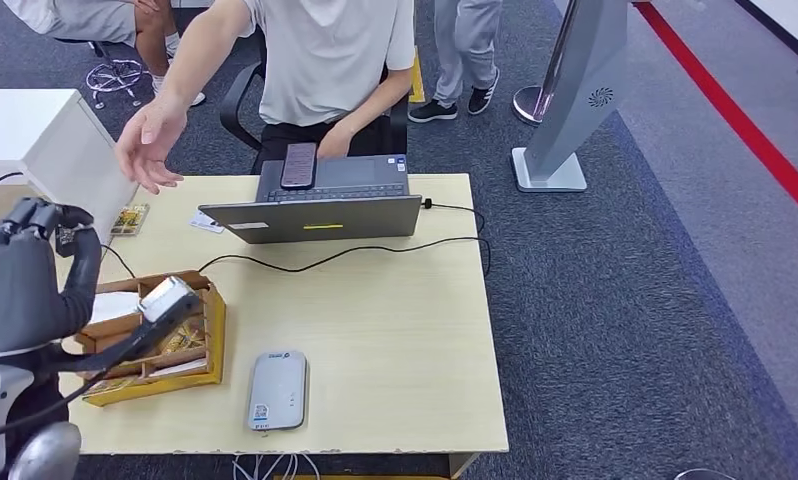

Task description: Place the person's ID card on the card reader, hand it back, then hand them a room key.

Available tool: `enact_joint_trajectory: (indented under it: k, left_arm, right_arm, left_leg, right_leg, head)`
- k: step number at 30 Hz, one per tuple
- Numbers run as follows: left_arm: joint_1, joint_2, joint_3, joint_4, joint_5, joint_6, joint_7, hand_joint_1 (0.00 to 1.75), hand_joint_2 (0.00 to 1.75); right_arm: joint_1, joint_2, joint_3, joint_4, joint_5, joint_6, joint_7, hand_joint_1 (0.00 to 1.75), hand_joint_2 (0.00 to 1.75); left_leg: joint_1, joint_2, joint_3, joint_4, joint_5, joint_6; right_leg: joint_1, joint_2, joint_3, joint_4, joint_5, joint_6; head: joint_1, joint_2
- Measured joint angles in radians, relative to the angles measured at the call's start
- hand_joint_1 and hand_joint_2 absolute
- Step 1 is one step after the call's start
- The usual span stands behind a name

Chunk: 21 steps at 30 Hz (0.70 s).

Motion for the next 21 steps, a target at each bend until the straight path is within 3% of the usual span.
enact_joint_trajectory:
  k: [4, 11, 17, 21]
  left_arm:
    - [-0.111, -0.020, 0.067, 0.145, -0.046, 0.046, -0.036, 1.75, 1.75]
    - [-0.161, -0.041, 0.113, 0.242, -0.104, 0.050, -0.042, 1.75, 1.75]
    - [-0.312, -0.020, 0.166, 0.489, -0.155, 0.127, -0.068, 1.75, 1.75]
    - [-0.352, -0.021, 0.180, 0.567, -0.156, 0.128, -0.075, 0.00, 1.75]
  right_arm:
    - [-0.003, -0.003, 0.006, 0.019, 0.035, -0.017, -0.006, 0.00, 1.75]
    - [-0.005, -0.006, 0.006, 0.040, 0.051, -0.035, -0.014, 0.00, 1.75]
    - [-0.031, -0.025, 0.013, 0.100, 0.076, -0.118, -0.106, 0.00, 1.75]
    - [-0.058, -0.040, 0.013, 0.133, 0.075, -0.133, -0.107, 0.00, 1.75]
  left_leg:
    - [0.000, 0.001, 0.000, 0.000, 0.001, 0.000]
    - [0.000, 0.001, -0.001, 0.000, 0.001, 0.000]
    - [0.002, 0.001, -0.002, 0.000, 0.004, -0.002]
    - [0.002, 0.001, -0.002, 0.000, 0.005, -0.002]
  right_leg:
    - [0.000, 0.002, 0.001, 0.001, 0.001, 0.000]
    - [0.000, 0.002, 0.000, 0.000, 0.001, 0.000]
    - [0.001, 0.002, -0.001, 0.001, 0.003, -0.002]
    - [0.001, 0.002, -0.001, 0.001, 0.004, -0.002]
  head:
    - [-0.001, 0.000]
    - [-0.001, 0.000]
    - [-0.001, 0.000]
    - [0.000, 0.000]
